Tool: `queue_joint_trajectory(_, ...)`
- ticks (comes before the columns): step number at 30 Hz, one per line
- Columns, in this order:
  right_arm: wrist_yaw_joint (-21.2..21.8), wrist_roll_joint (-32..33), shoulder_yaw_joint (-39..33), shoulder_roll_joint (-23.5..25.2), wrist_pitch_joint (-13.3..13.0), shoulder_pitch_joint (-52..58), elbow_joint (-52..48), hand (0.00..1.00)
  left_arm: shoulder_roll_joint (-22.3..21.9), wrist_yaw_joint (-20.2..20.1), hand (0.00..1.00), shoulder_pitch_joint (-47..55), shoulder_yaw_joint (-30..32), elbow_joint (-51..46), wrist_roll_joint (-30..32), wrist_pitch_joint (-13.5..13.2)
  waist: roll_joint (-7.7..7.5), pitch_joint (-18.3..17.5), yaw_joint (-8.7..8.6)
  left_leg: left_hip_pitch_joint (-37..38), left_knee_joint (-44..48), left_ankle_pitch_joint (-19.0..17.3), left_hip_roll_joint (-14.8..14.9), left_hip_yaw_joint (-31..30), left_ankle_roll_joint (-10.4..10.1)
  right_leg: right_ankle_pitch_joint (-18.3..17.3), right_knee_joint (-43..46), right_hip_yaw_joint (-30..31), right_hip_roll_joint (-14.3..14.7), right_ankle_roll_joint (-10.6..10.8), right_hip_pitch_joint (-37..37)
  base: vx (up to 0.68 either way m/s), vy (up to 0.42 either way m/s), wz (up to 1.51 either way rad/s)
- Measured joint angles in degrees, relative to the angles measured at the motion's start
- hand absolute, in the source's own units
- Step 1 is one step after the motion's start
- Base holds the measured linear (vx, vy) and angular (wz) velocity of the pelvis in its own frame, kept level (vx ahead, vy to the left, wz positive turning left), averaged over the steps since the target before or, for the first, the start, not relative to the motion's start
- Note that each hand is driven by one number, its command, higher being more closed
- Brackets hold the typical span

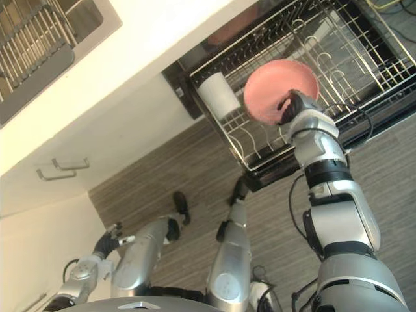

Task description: Walk over to the sink, pick up the cup, carry it to the dishwasher, place the cup inside the dishwasher, then close the dishwasher door

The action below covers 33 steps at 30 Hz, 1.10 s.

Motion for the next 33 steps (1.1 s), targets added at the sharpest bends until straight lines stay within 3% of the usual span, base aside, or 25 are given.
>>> queue_joint_trajectory(5, -1.25, 10.22, -3.05, -0.27, -0.5, 0.29, -1.62, 0.0, -0.27, -0.07, 0.0, 0.01, -0.02, -1.76, -0.93, 0.26, 0.0, 0.0, -0.43, 0.76, 0.06, 0.03, -0.01, -0.02, 0.02, 0.23, 0.0, 0.07, 0.01, -0.02, 0.7, 0.0, 0.0, -0.01)
queue_joint_trajectory(9, -2.09, 18.04, -10.43, 0.33, -1.61, 3.32, -11.99, 0.0, -0.67, -0.08, 0.0, 0.08, 0.11, -2.1, -0.93, 0.28, -0.01, -0.01, -1.02, 2.44, 0.06, -0.01, 0.0, 0.01, 0.02, 0.2, 0.0, 0.11, 0.02, -0.06, 2.34, 0.0, 0.004, -0.01)
queue_joint_trajectory(14, -3.22, 33.2, -21.38, 4.21, -4.15, 8.82, -24.65, 0.0, -1.89, -0.07, 0.0, 0.67, 0.69, -1.83, -0.86, 0.22, -0.27, -0.26, -2.41, 5.78, -0.36, -0.23, 0.16, 0.44, -0.2, -0.93, -0.02, 0.29, 0.13, -0.77, 5.27, -0.01, 0.021, -0.08)
queue_joint_trajectory(19, -10.91, 37.66, -30.99, 8.03, -7.64, 16.11, -28.4, 0.0, -2.21, 0.07, 0.0, 2.04, 1.85, 0.95, -0.79, -0.35, -2.11, -4.38, -3.75, 8.42, -2.09, -0.56, 0.66, 1.67, -0.7, -1.82, -0.03, 1.26, 0.6, -0.27, 6.32, 0.04, -0.002, -0.15)
queue_joint_trajectory(20, -13.47, 38.23, -33.93, 8.08, -7.66, 18.3, -28.46, 1.0, -2.57, 0.09, 0.0, 2.45, 2.9, 1.84, -0.8, -0.37, -2.63, -5.19, -4.19, 9.58, -2.23, -0.93, 0.95, 1.76, -0.89, -2.19, -0.03, 1.31, 0.92, -0.14, 7.3, 0.12, -0.013, -0.12)
queue_joint_trajectory(24, -21.37, 45.69, -44.51, 7.61, -7.2, 27.45, -27.58, 1.0, -2.74, 0.12, 0.0, 3.84, 4.25, 3.84, -0.77, -0.34, -4.5, -8.8, -5.9, 12.9, -4.18, -1.34, 1.3, 2.01, -1.49, -2.39, -0.01, 1.24, 1.47, 0.7, 9.6, 0.1, -0.006, -0.06)
queue_joint_trajectory(27, -26.12, 47.11, -48.61, 7.57, -7.21, 32.53, -26.31, 1.0, -3.46, 0.14, 0.0, 5.11, 4.97, 4.18, -0.77, -0.38, -4.93, -9.55, -7.48, 15.26, -5.51, -1.45, 0.93, 2.63, -1.58, -2.41, -0.01, 1.4, 1.35, 0.72, 10.99, 0.06, 0.028, -0.14)
queue_joint_trajectory(30, -28.44, 50.72, -50.01, 7.61, -6.43, 35.37, -20.65, 1.0, -3.45, 0.14, 0.0, 5.25, 4.94, 4.68, -0.8, -0.3, -4.95, -9.86, -8.46, 15.05, -5.76, -1.53, 0.42, 3.36, -1.43, -2.46, -0.01, 1.73, 0.88, 0.78, 10.46, -0.03, 0.026, -0.11)
queue_joint_trajectory(33, -28.14, 56.45, -49.98, 8.6, -5.81, 36.31, -16.09, 1.0, -3.49, 0.12, 0.0, 5.15, 4.81, 4.62, -0.95, -0.19, -4.56, -9.65, -8.44, 14.03, -5.76, -1.77, 0.4, 4.2, -1.47, -3.16, 0.61, 3.18, 0.87, 0.83, 8.68, -0.07, 0.002, -0.14)
